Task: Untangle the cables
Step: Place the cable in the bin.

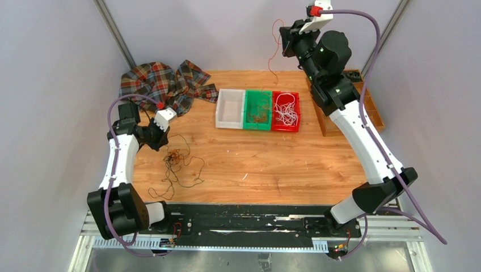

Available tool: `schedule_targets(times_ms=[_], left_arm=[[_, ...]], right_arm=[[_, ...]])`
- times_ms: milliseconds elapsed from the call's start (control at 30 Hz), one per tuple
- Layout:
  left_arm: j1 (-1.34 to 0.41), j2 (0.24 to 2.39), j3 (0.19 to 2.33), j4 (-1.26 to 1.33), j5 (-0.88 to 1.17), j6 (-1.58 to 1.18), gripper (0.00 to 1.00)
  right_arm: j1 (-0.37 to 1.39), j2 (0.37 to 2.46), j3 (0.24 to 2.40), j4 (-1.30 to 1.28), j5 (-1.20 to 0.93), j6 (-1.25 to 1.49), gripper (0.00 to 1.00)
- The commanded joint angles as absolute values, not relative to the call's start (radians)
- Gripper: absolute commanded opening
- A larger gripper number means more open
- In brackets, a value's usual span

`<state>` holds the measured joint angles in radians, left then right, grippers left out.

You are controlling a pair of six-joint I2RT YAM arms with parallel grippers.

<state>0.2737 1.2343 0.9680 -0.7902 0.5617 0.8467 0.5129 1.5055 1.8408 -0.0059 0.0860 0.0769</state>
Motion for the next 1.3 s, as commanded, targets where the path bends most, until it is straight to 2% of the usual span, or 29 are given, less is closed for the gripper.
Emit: schedule_targets(times_ms=[0,467,733,1267], left_arm=[[0.276,1.252,0.959,-0.796,0.582,0.868,0.01],[0.276,1.256,0.966,-0.796,0.61,0.851,0.01],[0.276,1.26,0.975,-0.796,0.617,0.843,0.01],[0.276,1.272,0.987,-0.796,0.626,0.836,0.01]], right_arm=[[0.481,1.517,1.865,0.018,0.053,0.105,0.01],[0.456,1.563,1.832,0.001,0.032,0.106,0.01],[0.456,1.634,1.735,-0.041,0.022,0.124,0.01],[0.467,1.896,1.645,-0.126,0.023,0.091,0.01]])
